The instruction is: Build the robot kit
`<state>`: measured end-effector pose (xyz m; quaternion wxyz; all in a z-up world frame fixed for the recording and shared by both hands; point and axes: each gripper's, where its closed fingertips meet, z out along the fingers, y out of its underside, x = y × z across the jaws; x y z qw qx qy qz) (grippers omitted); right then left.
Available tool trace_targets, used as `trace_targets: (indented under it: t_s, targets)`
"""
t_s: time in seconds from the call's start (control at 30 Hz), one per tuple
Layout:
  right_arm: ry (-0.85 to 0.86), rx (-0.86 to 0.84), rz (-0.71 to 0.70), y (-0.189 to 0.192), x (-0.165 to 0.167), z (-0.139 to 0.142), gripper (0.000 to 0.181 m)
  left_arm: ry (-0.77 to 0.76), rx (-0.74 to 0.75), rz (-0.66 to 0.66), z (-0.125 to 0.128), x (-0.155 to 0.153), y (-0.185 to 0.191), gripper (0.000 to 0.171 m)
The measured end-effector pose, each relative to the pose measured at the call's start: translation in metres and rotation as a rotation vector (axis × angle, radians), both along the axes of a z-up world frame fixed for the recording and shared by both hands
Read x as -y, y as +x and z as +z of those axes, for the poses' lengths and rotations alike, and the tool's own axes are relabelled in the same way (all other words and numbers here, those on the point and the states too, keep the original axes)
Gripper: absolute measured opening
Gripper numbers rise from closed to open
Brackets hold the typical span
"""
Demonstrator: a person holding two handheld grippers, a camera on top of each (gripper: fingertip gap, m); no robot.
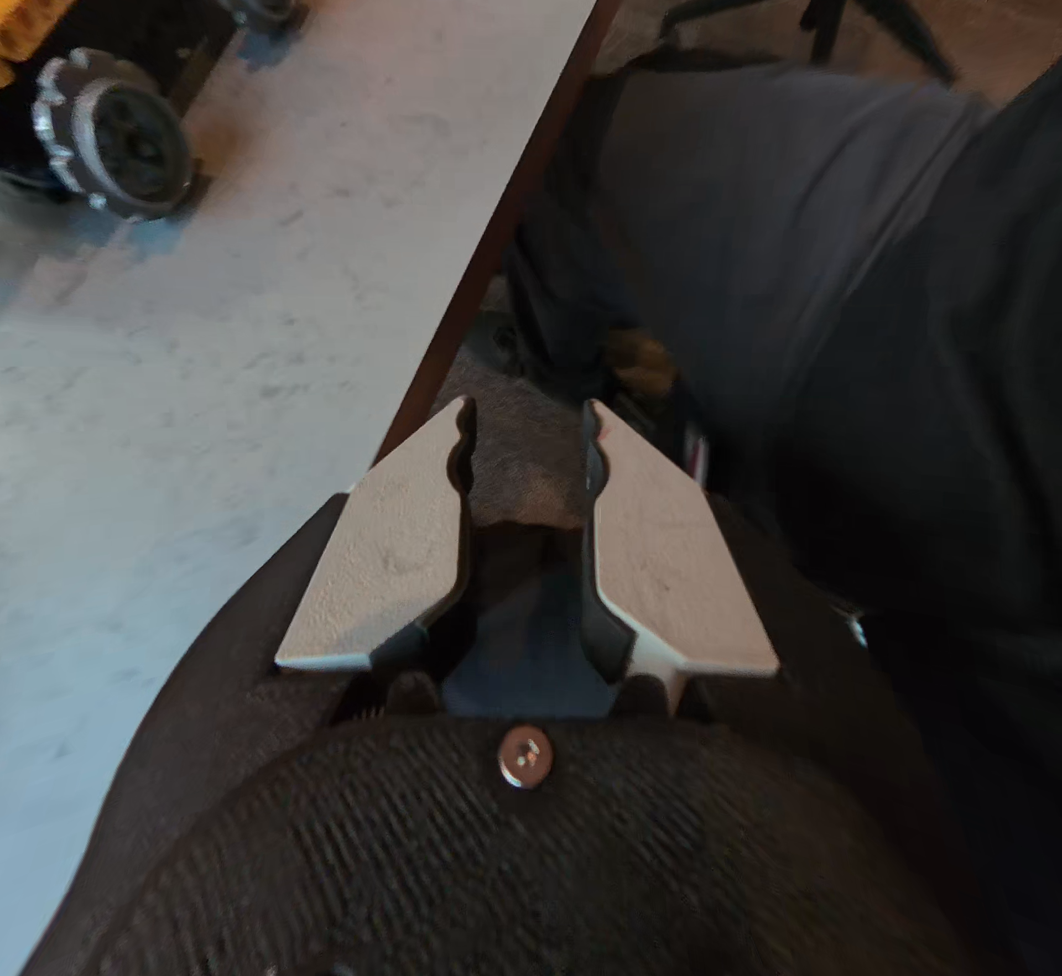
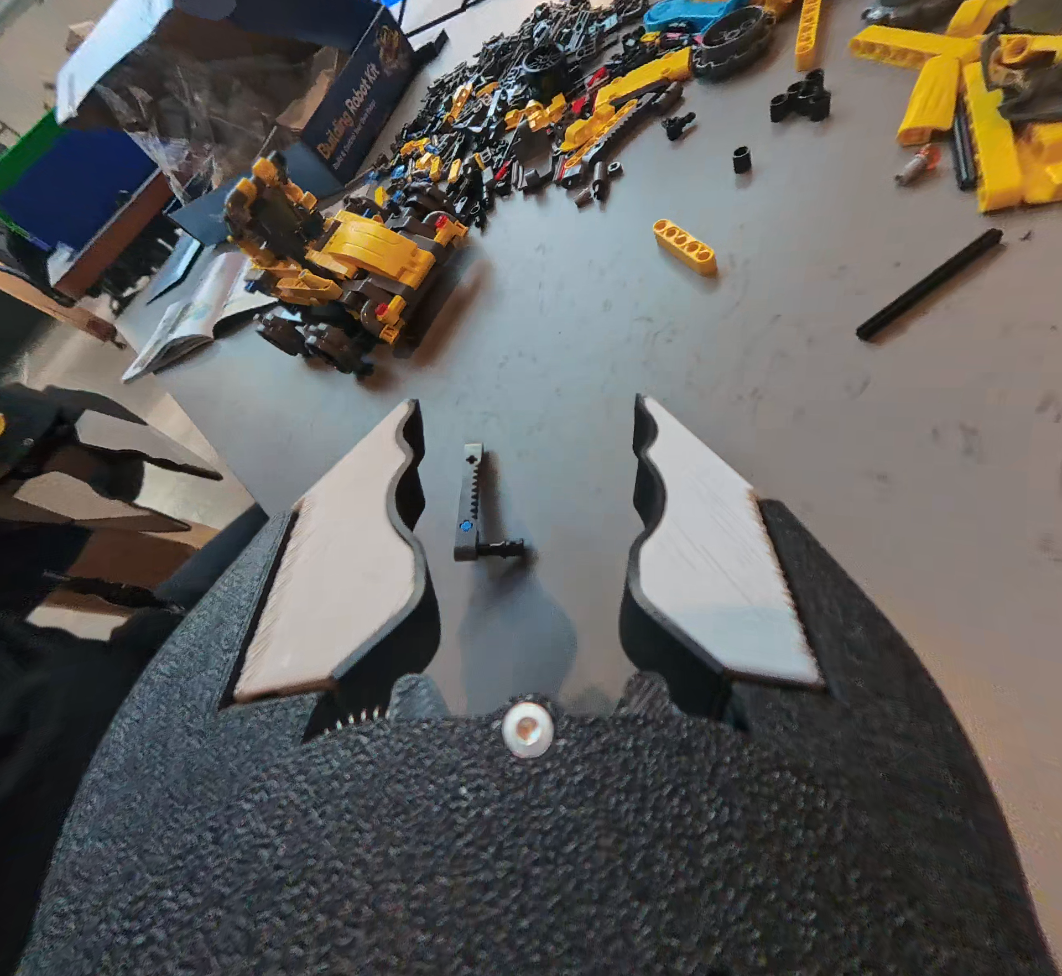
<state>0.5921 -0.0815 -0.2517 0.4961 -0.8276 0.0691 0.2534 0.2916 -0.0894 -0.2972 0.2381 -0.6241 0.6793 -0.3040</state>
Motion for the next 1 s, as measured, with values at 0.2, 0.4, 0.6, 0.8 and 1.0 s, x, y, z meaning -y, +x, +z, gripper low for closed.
trace_targets:
  t_s: [0.2, 0.4, 0.6, 0.8, 1.0]
  targets:
    - [0.126, -0.077, 0.049, -0.004, 0.005, 0.017, 0.048, 0.009, -0.007, 0.068, 0.007, 0.001, -0.005, 0.036]
    - [0.283, -0.037, 0.04, -0.005, 0.014, 0.036, 0.06, 0.083, -0.036, 0.035, 0.02, 0.042, 0.005, 0.04]
    - [0.299, -0.037, 0.107, -0.013, 0.018, 0.038, 0.062, 0.071, 0.048, -0.001, 0.019, 0.081, 0.038, 0.039]
    - [0.287, -0.065, 0.159, -0.019, 0.021, 0.038, 0.064, -0.09, 0.046, 0.02, -0.032, 0.112, 0.054, 0.034]
    - [0.309, -0.053, 0.205, -0.025, 0.025, 0.04, 0.065, -0.084, -0.027, 0.007, -0.053, 0.124, 0.034, 0.034]
